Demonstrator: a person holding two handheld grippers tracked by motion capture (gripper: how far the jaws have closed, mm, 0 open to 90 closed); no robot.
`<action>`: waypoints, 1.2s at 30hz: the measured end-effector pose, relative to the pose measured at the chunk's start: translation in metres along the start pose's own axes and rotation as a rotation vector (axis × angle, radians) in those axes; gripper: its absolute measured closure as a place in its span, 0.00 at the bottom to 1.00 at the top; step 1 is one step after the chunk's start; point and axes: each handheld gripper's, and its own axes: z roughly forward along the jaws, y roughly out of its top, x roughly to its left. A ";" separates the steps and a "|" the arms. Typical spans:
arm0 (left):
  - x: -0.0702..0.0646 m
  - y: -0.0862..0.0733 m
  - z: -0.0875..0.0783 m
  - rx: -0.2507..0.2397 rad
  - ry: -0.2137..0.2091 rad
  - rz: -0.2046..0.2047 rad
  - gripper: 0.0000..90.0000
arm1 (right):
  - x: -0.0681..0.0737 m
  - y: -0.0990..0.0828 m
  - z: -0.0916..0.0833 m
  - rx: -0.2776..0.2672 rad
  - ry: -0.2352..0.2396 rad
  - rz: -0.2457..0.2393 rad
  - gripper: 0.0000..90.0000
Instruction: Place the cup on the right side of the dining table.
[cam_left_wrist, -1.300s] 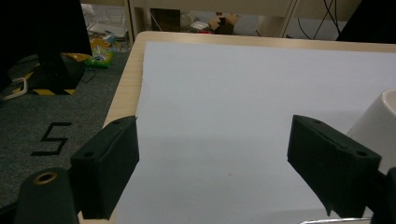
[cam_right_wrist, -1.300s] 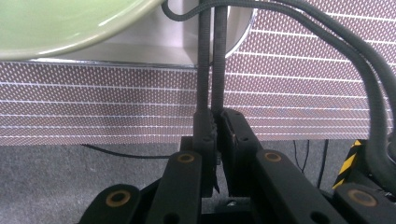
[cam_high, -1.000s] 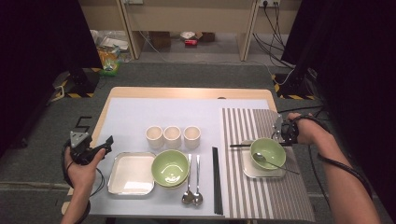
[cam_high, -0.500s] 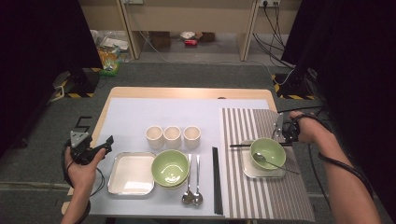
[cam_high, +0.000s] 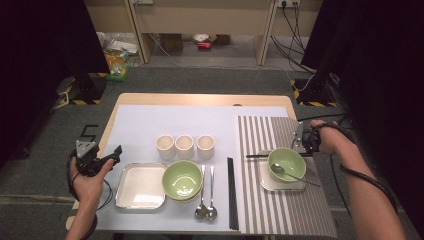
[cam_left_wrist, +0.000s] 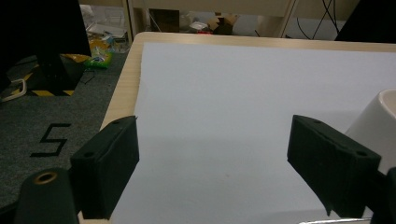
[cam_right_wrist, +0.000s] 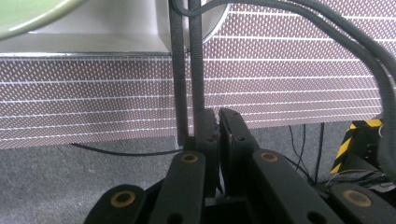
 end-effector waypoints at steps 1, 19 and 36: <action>0.000 0.000 0.000 0.000 0.000 0.000 0.18 | -0.001 0.000 0.001 -0.006 -0.002 -0.007 0.97; -0.001 0.001 0.000 -0.003 -0.002 0.003 0.18 | 0.001 0.003 0.003 0.008 0.010 -0.020 0.96; -0.002 0.001 0.000 -0.003 -0.002 0.000 0.18 | 0.000 0.004 0.001 0.007 0.012 -0.017 0.95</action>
